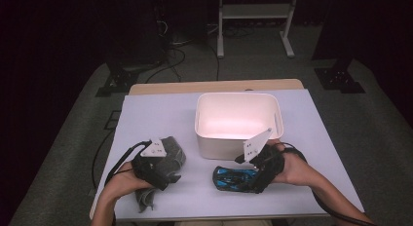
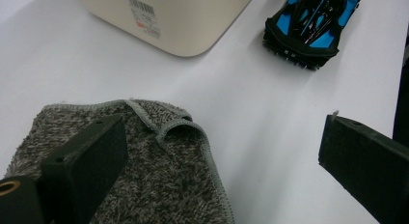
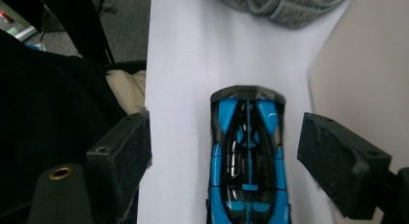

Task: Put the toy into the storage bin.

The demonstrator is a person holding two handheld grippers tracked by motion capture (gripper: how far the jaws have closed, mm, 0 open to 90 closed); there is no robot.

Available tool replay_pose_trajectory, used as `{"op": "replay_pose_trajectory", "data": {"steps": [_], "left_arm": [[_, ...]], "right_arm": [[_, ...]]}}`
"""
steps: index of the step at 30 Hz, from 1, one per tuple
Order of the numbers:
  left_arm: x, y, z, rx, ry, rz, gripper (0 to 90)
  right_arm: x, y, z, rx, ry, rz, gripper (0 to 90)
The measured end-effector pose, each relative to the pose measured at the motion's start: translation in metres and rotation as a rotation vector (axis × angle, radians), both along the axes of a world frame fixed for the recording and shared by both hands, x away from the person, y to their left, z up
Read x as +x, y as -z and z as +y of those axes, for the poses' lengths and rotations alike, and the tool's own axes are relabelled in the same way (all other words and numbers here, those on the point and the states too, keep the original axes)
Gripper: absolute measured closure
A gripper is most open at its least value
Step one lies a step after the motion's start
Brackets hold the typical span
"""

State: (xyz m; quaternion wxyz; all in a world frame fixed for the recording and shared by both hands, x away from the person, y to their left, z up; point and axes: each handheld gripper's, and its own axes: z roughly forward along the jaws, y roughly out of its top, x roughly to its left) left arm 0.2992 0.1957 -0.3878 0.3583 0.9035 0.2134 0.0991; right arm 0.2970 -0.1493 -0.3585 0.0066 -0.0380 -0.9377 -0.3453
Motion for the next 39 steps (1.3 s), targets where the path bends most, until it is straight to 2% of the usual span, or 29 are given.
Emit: {"op": "replay_pose_trajectory", "data": {"steps": [5, 11, 16, 19, 21, 28, 30, 35, 39], "left_arm": [[-0.001, -0.001, 0.001, -0.003, -0.001, -0.001, 2.9], [-0.001, -0.001, 0.001, -0.006, 0.0, 0.009, 2.9], [-0.001, 0.0, 0.001, -0.002, 0.001, 0.013, 2.9], [0.0, 0.001, 0.0, -0.003, 0.002, 0.017, 2.9], [0.0, 0.001, 0.0, -0.004, 0.005, 0.017, 2.9], [0.0, 0.002, 0.001, -0.008, 0.006, 0.025, 2.9], [0.0, 0.001, 0.002, -0.013, 0.008, 0.026, 2.9], [-0.001, 0.001, 0.001, -0.017, 0.01, 0.026, 2.9], [-0.001, 0.001, 0.001, -0.014, 0.013, 0.03, 2.9]], "right_arm": [[0.001, 0.019, 0.004, -0.02, 0.002, 0.023, 15.5], [0.003, 0.037, 0.007, -0.055, 0.013, 0.001, 14.5], [0.005, 0.046, 0.007, -0.058, 0.014, 0.004, 14.5], [0.005, 0.051, 0.007, -0.072, 0.022, -0.011, 14.1], [0.006, 0.056, 0.008, -0.085, 0.032, -0.037, 13.7], [0.012, 0.068, 0.007, -0.084, 0.039, -0.03, 13.4], [0.013, 0.071, 0.007, -0.091, 0.049, -0.044, 13.4], [0.014, 0.076, 0.008, -0.079, 0.049, -0.033, 13.2], [0.014, 0.082, 0.011, -0.094, 0.043, -0.055, 13.1]]}}
